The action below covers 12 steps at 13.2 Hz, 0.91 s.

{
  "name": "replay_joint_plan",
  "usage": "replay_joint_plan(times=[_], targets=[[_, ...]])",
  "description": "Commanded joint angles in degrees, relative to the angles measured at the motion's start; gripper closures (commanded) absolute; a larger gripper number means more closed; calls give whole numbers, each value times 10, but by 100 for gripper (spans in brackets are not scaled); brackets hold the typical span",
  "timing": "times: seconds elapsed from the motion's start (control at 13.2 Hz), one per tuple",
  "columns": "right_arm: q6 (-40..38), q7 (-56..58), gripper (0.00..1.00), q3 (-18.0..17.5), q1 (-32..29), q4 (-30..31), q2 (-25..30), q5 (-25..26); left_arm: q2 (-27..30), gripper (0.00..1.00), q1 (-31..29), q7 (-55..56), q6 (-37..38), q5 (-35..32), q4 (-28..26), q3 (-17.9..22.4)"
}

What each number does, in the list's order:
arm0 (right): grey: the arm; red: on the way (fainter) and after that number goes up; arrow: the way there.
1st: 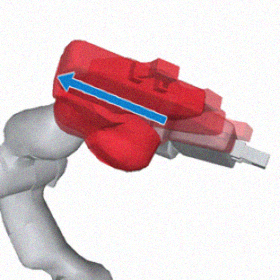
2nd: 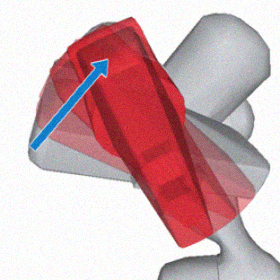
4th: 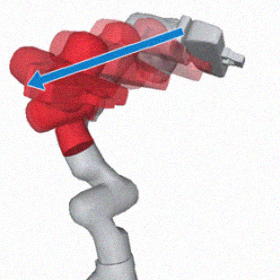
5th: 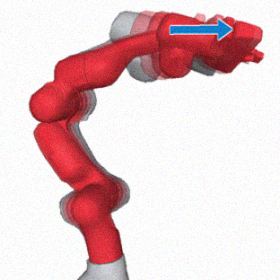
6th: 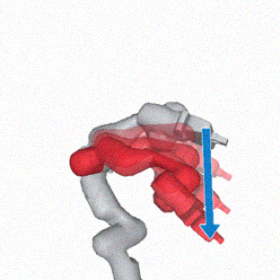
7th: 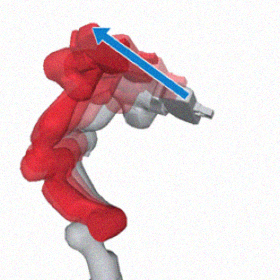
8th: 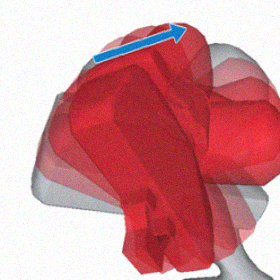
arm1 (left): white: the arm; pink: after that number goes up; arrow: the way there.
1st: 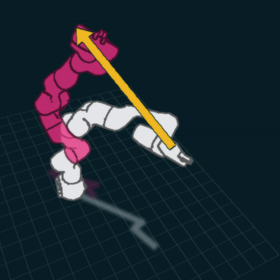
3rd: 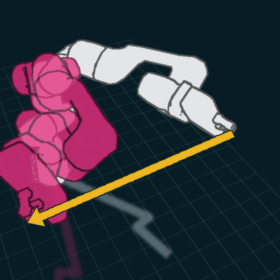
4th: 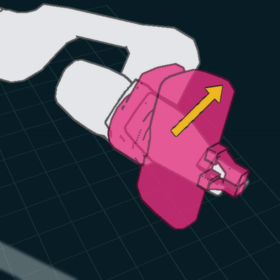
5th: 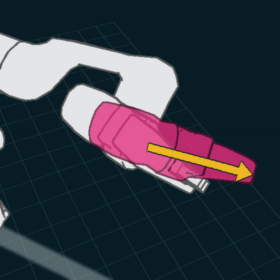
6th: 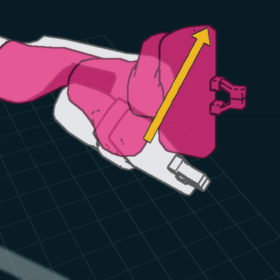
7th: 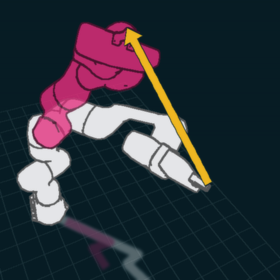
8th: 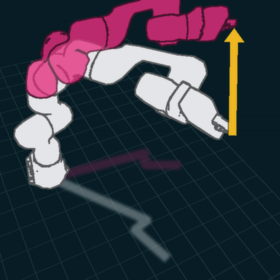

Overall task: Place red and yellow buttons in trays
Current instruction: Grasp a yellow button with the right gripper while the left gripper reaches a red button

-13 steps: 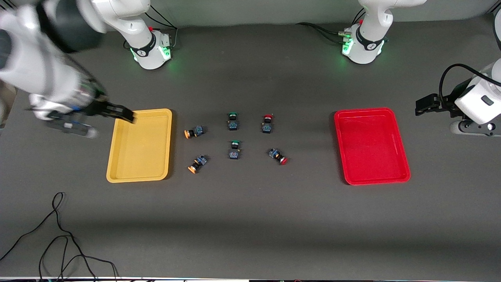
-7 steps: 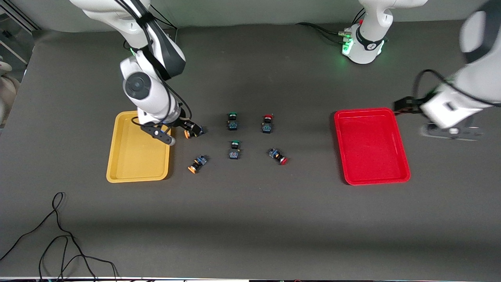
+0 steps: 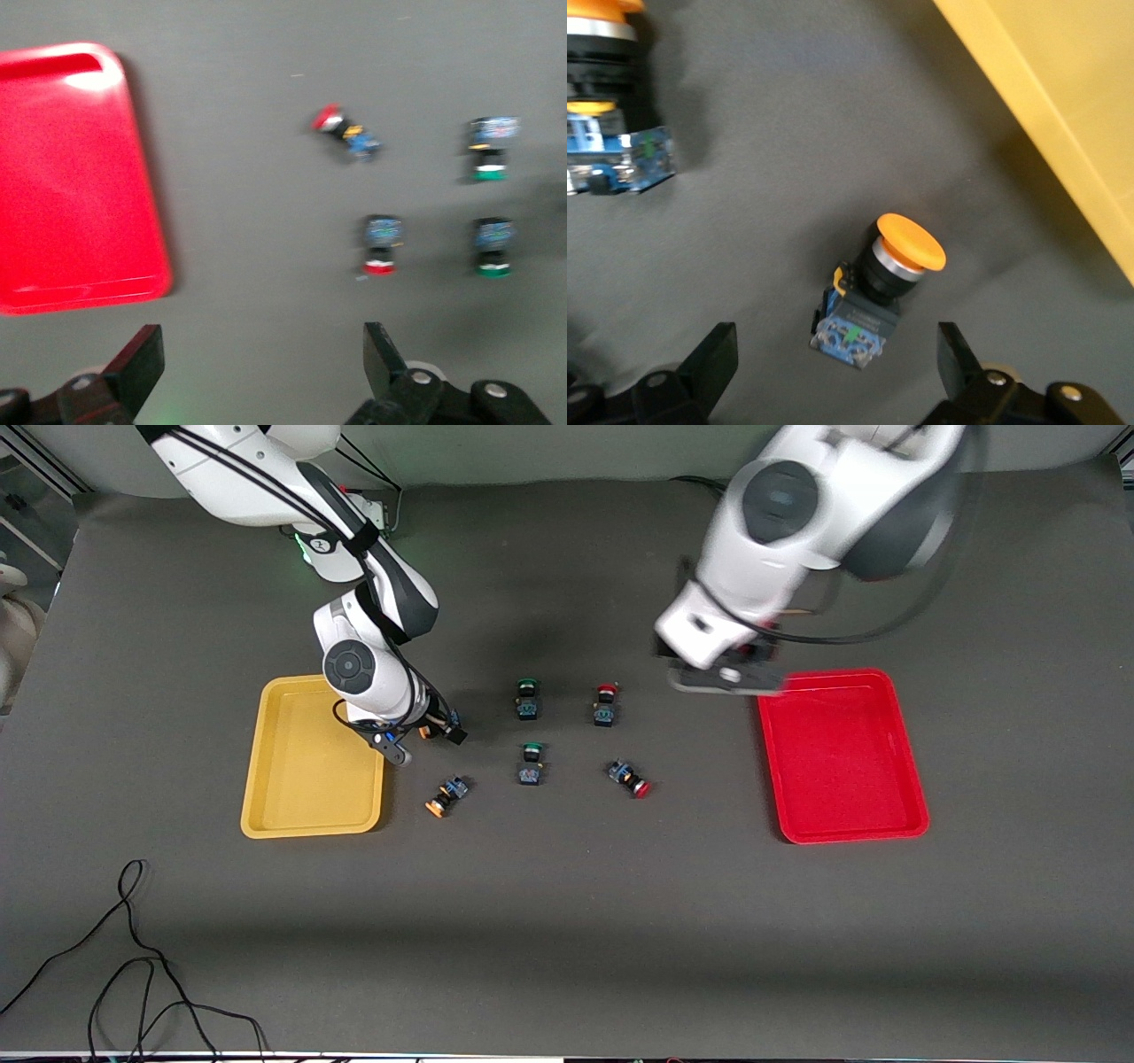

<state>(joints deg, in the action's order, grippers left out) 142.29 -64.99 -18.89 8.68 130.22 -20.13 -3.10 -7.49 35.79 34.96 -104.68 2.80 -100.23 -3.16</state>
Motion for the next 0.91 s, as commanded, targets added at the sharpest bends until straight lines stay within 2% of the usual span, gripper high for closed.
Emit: replay_joint_plan(times=[0.0, 0.08, 0.15, 0.3, 0.53, 0.68, 0.83], targets=[[38, -21, 0, 3, 4, 17, -9, 3, -44, 0, 56, 40, -64, 5, -2, 13], [40, -21, 2, 3, 4, 17, -12, 3, -65, 0, 67, 42, -85, 5, -3, 14], [40, -21, 12, 3, 4, 17, -14, 4, -87, 0, 76, 55, -108, 5, -7, 14], [40, -21, 42, 3, 4, 18, -13, 4, -138, 0, 95, 101, -168, -1, -28, 14], [40, -20, 76, 4, 2, 17, -13, 4, -178, 0, 104, 104, -282, -2, -85, 14], [39, -20, 87, 5, 1, 17, -10, 4, -211, 0, 118, 106, -321, -9, -95, 15], [30, -22, 88, 5, 0, 13, 10, 3, -240, 0, 118, 105, -350, -12, -95, 15]])
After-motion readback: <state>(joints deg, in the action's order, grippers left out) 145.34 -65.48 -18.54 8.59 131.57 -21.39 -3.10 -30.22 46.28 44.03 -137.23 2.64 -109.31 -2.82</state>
